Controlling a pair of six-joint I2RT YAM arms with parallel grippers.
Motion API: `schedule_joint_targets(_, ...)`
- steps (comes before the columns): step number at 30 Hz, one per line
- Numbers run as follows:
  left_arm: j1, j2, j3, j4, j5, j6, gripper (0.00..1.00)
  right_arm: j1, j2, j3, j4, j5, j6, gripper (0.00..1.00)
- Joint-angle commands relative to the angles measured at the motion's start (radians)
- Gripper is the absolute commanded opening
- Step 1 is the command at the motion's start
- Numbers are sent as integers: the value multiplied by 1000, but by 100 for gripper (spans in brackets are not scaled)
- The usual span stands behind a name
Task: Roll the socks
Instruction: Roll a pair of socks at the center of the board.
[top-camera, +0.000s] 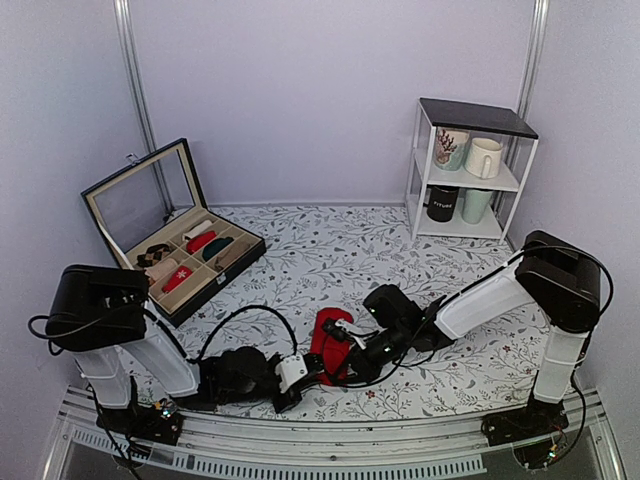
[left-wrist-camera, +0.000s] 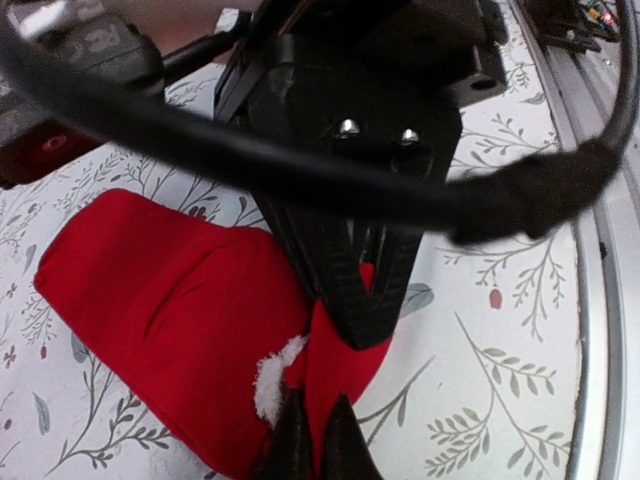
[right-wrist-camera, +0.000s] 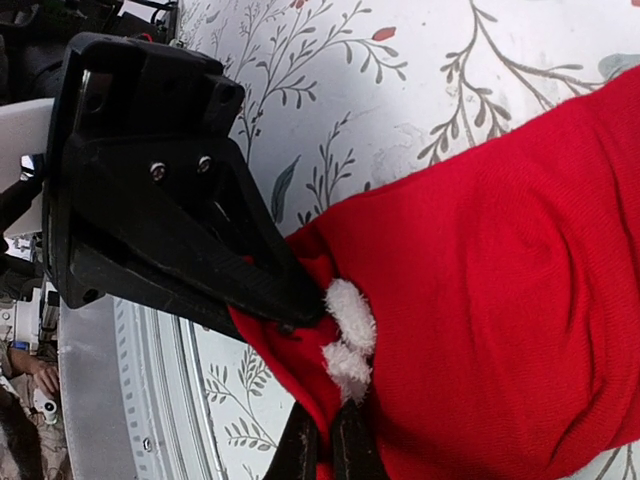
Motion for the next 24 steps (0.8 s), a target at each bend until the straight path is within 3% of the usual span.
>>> schedule_joint_targets(1,22,-17,19,-143,99,-81,0,14,63,-69,-158,47,3,8)
schedule_joint_targets(6,66,-34,21,-279,225,-219,0,18,-107,-162,49,128,-17,26)
schedule_joint_targets(10,123,-25,64,-455,359,-299,0,92,-297,-275,253,313,-134,44)
schedule_joint_targets(18,189,-16,88,-577,485,-374,0,184,-402,-388,411,536,-444,47)
schedule_joint_targets(24,197,12,88,-581,500,-384,0,215,-337,-351,413,550,-509,47)
